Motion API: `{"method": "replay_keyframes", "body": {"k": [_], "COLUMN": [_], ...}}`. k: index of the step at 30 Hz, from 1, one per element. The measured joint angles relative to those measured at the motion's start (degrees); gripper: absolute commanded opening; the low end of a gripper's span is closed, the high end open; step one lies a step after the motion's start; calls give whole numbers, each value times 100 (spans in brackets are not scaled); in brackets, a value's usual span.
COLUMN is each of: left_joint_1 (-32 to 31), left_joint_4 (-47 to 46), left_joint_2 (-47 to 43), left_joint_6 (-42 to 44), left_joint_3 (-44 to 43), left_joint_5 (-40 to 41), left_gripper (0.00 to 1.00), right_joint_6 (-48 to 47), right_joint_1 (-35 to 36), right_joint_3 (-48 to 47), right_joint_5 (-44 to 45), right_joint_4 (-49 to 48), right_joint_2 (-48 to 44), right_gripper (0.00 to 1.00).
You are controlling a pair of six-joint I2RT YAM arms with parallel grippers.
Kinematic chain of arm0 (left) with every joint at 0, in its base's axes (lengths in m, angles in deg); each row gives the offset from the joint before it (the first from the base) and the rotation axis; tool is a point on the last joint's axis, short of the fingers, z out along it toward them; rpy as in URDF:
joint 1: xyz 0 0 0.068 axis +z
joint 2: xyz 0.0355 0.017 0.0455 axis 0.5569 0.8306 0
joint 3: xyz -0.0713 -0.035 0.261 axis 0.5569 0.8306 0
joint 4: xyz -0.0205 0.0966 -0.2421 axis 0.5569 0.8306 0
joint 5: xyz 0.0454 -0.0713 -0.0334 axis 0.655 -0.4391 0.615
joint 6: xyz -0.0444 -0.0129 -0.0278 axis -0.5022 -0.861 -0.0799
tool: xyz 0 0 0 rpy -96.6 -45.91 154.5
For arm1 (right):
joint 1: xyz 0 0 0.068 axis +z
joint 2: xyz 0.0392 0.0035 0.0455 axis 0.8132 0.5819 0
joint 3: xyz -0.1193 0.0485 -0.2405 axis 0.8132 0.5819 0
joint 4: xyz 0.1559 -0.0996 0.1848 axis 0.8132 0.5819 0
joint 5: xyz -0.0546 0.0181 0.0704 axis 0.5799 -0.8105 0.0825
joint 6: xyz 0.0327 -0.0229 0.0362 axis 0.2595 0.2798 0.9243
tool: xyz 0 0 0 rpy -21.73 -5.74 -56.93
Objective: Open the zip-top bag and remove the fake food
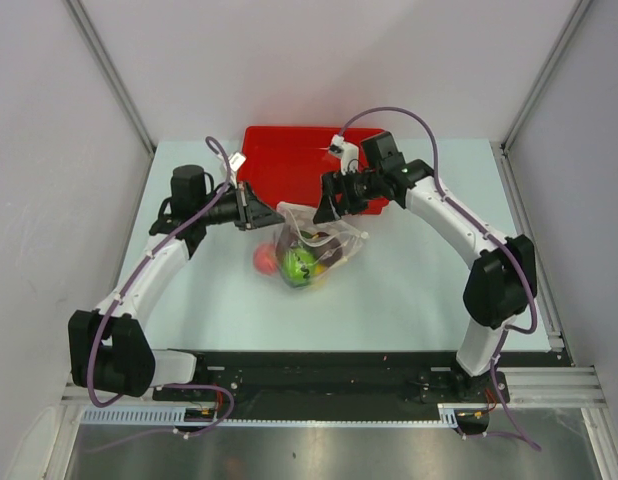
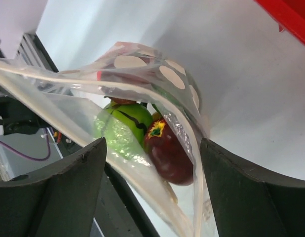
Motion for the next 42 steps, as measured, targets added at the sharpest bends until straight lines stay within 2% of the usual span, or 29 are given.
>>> {"method": "replay_keyframes", "body": {"k": [7,16,18,20,28,32,33,35,36,37,38,39,40,42], "left_joint_1": [-4,-13,-24,-37,-59,-68,-70,-70,-72,-76,-79,-81,-92,-138], "left_joint_4": [83,105,118,118,120,122,127,175,219,304,374,448,498,649], "left_joint_2": [-9,-90,-96,-103,-118,-118,-118,-118,-120,-120,-120,-118,-122,-153], "left_joint_6": [9,9,9,13,15,33,46,59,57,55,52,33,9,-131], "left_joint_3": [0,0,0,0,2,2,2,0,-2,-17,-37,-63,-85,-109], "left_joint_5": [-42,-103,-131,-146,-168,-168,-166,-116,-59,61,201,378,544,1032], "left_gripper": [0,0,0,0,0,0,0,0,6,15,32,42,50,85], "right_joint_6": [-264,-476,-511,-527,-719,-723,-721,-664,-629,-595,-525,-413,-319,-17], "right_joint_1": [46,92,114,122,144,153,160,175,188,197,212,219,223,223], "right_joint_3": [0,-17,-33,-33,-109,-107,-107,-94,-74,-52,-26,2,17,24], "right_joint_5": [92,74,76,90,483,531,503,422,372,323,282,232,179,133], "right_joint_4": [-61,-214,-221,-216,-175,-236,-245,-269,-293,-313,-328,-339,-341,-345], "right_joint_2": [361,621,713,754,778,778,778,778,776,774,774,774,774,772], "right_gripper": [74,77,79,88,90,80,71,59,42,33,24,8,2,0]}}
